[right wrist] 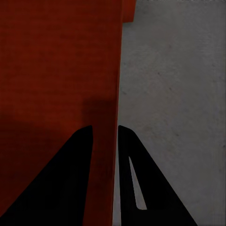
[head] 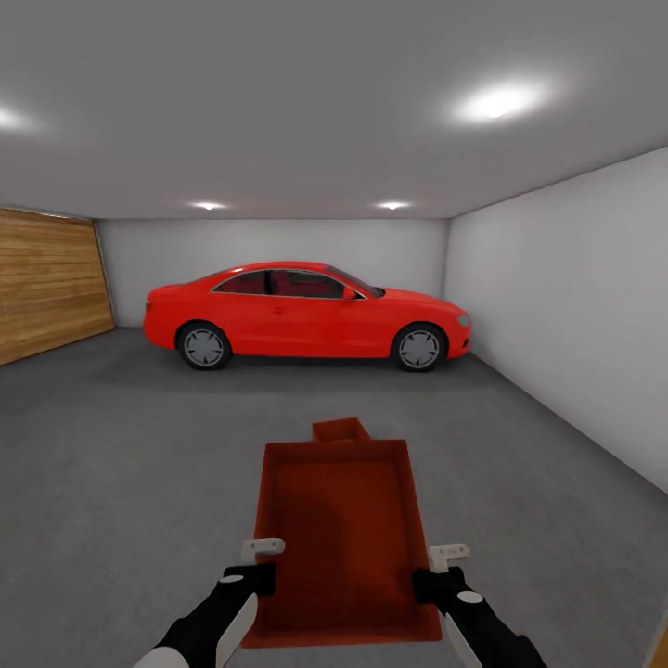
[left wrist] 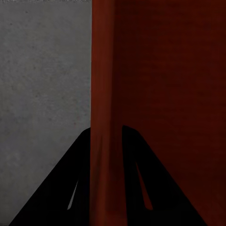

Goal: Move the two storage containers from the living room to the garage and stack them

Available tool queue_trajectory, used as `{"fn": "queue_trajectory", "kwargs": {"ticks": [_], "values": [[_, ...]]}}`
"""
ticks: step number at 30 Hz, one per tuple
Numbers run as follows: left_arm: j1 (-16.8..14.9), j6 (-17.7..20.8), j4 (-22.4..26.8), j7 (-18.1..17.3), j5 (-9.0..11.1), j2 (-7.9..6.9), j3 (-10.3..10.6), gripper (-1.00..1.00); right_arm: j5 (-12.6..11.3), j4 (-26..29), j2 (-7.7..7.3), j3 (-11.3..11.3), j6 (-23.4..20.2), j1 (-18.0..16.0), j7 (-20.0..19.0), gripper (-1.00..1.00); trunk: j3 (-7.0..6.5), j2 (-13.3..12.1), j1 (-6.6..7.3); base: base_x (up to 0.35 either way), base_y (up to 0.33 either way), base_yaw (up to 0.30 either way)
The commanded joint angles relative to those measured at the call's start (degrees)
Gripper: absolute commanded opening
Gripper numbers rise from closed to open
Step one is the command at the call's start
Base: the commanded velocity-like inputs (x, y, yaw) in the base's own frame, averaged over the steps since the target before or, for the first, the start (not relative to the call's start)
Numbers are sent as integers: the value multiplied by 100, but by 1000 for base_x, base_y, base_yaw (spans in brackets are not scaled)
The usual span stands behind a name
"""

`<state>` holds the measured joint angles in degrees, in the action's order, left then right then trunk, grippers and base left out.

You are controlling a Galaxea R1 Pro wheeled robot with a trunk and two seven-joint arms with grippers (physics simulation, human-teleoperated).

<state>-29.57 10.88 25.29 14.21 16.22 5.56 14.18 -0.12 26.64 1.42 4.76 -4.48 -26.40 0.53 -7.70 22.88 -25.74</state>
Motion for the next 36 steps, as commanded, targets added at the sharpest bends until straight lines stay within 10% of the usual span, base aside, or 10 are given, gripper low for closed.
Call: {"fn": "queue_trajectory", "kwargs": {"ticks": [1, 36], "values": [[-3, 28, 55, 62, -56, 444, 6, -100, -14, -6, 385, 7, -35, 3, 9, -100, 3, 4, -5, 251, 26, 0], [-4, 36, 54, 64, -49, 444, 6, -100, -14, -3, 385, 7, -35, 3, 9, -100, 3, 4, -5, 38, 1, 0]]}}
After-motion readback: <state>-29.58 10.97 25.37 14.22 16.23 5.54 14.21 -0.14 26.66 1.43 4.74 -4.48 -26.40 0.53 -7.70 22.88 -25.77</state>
